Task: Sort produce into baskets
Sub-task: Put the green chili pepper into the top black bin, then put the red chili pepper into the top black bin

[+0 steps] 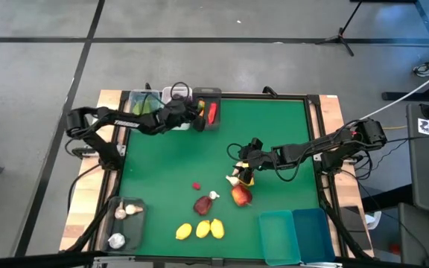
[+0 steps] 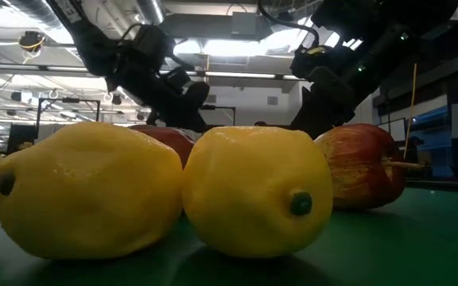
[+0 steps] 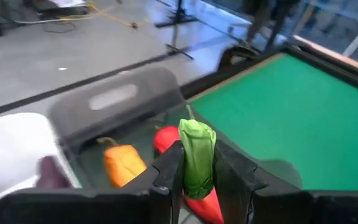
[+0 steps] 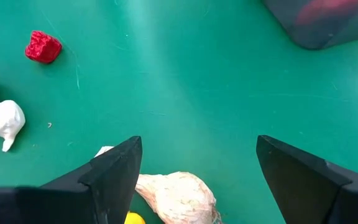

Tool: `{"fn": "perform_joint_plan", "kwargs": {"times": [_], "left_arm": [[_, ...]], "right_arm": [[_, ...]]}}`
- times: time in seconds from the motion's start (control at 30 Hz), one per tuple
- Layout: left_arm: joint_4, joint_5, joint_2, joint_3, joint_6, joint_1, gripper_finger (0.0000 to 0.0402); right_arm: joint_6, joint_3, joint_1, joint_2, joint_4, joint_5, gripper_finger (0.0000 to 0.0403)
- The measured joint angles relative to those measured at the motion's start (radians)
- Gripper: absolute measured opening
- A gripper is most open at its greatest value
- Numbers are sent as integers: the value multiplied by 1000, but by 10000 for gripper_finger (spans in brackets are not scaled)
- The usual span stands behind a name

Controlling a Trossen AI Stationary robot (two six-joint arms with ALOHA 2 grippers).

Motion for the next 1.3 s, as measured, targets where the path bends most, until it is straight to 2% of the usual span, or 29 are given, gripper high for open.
{"fn": "perform_joint_plan", "kwargs": {"times": [0.17,0.4,0.53,0.67,0.87,0.97,1.17,1.3], "left_arm": [[59,59,38,0,7,14,88],[63,58,38,0,7,11,169],[61,60,37,0,-32,2,201],[57,172,19,0,-51,-33,209],[-31,438,-39,0,-17,-165,200],[-131,510,-70,0,-3,-258,197],[-274,506,-84,-1,15,-470,196],[-313,428,-85,-13,77,-613,196]], "right_arm": [[1,0,0,0,0,0,317],[2,0,0,0,0,-1,317],[2,0,0,0,0,-2,317],[3,0,0,0,0,-9,317],[3,0,0,0,-1,-9,317],[3,0,0,0,-1,-9,317],[3,0,0,0,0,-9,317],[3,0,1,0,0,-9,317]]}}
